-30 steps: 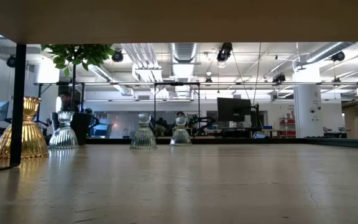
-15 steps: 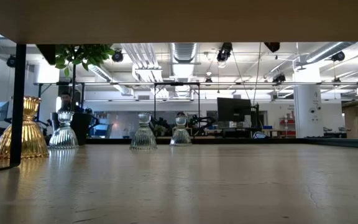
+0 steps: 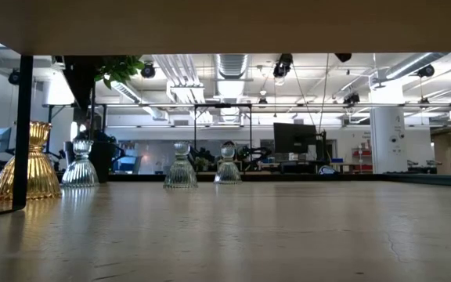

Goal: Pick & Place candle stick holders
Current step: Adjust the top transparent glass candle holder

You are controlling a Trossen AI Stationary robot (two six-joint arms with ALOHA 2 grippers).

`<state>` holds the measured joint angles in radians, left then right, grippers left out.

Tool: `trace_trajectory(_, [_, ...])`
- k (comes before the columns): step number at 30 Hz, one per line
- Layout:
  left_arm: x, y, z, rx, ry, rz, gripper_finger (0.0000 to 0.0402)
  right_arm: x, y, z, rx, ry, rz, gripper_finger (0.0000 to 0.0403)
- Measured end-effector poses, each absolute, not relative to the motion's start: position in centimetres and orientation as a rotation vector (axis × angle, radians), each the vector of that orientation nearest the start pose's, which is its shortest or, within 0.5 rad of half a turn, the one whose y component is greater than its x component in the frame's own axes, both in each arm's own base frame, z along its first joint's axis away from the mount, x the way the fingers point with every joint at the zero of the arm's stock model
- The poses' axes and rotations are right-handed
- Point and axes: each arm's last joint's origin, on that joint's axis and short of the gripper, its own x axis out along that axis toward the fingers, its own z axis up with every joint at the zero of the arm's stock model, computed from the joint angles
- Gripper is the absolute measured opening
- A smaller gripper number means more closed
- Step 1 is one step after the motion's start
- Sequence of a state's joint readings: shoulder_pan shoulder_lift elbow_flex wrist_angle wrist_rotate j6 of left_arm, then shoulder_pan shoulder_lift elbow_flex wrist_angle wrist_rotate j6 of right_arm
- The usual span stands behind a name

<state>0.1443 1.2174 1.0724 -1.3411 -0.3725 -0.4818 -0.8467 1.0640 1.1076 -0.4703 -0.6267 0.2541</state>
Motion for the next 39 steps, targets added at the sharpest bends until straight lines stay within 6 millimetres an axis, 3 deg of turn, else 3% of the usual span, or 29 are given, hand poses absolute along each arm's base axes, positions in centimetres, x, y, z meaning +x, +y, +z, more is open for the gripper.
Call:
trace_trajectory(7, [19.1, 4.7, 26.8, -0.305, 1.314, 0.732, 0.0131, 15.5, -14.9, 37.0, 0.531, 0.28, -0.255, 0.0008])
trace_trajectory(15, [23.1, 5.3, 28.6, -0.336, 0.905, 0.523, 0.013, 15.5, -14.9, 37.0, 0.543, 0.278, -0.257, 0.0008])
trace_trajectory(20, [25.6, 7.6, 30.0, -0.317, 0.723, 0.473, 0.013, 15.5, -14.9, 37.0, 0.543, 0.279, -0.257, 0.0008])
trace_trajectory(23, [27.1, 9.2, 30.0, -0.282, 0.714, 0.392, 0.013, 15.5, -14.9, 36.9, 0.541, 0.28, -0.257, 0.0008])
trace_trajectory(32, [30.9, 11.7, 29.8, 0.094, 0.791, 0.19, 0.0131, 15.5, -14.9, 36.9, 0.521, 0.282, -0.252, 0.0008])
trace_trajectory(36, [32.5, 12.9, 29.1, 0.137, 0.817, 0.171, 0.0131, 15.5, -14.9, 36.9, 0.503, 0.285, -0.239, 0.0008])
trace_trajectory(39, [33.7, 14.1, 28.3, 0.066, 0.839, 0.218, 0.0131, 15.6, -14.7, 36.9, 0.495, 0.286, -0.205, 0.0008])
